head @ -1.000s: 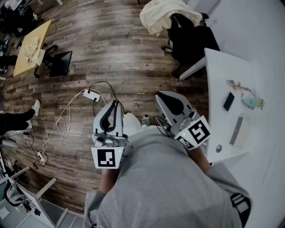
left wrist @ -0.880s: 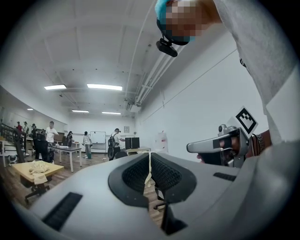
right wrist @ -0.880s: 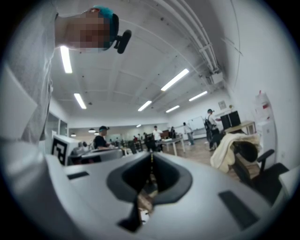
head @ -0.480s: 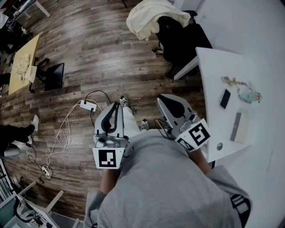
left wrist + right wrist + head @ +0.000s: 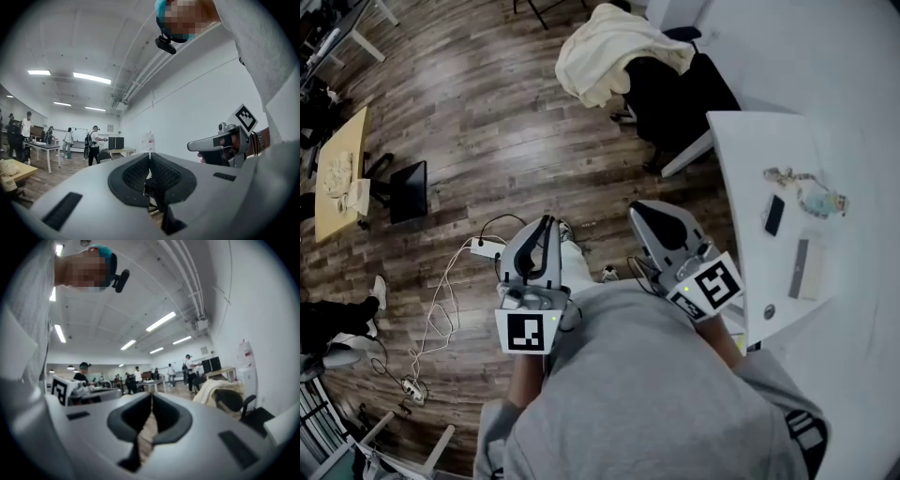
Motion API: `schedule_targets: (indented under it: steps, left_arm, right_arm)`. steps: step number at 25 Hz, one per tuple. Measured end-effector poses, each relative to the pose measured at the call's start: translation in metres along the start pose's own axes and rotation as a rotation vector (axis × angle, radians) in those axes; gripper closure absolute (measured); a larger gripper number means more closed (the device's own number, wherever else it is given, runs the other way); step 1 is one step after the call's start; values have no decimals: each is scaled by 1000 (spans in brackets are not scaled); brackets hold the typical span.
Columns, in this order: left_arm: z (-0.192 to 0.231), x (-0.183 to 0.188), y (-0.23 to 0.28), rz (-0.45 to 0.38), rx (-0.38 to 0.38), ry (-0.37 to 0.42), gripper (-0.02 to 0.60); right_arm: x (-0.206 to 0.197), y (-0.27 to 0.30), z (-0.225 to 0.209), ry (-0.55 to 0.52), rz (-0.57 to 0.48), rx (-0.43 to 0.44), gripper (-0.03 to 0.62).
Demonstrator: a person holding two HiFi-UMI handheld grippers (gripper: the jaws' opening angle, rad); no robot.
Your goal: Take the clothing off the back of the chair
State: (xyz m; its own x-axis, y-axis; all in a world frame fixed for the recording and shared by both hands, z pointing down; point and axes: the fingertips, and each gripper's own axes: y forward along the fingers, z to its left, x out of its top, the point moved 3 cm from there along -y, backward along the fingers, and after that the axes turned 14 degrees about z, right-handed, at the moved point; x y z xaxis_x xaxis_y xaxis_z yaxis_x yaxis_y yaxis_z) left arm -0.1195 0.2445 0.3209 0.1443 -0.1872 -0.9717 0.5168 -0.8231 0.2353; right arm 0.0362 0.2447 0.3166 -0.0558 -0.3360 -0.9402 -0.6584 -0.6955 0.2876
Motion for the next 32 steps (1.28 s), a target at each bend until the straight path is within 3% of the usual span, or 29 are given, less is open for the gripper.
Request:
schedule_targets:
  steps: [6,23,32]
  left_arm:
    - [32,21,32,-28,-63,25,535]
    - [139,34,102,-23,-188,56,535]
    - [158,37,138,-29,-278,56,535]
  right_arm:
    - [22,28,-13,11,-10,-52,559]
    - [58,130,-32,55,-36,-197,559]
    - [58,147,-47,84,-46,-285,559]
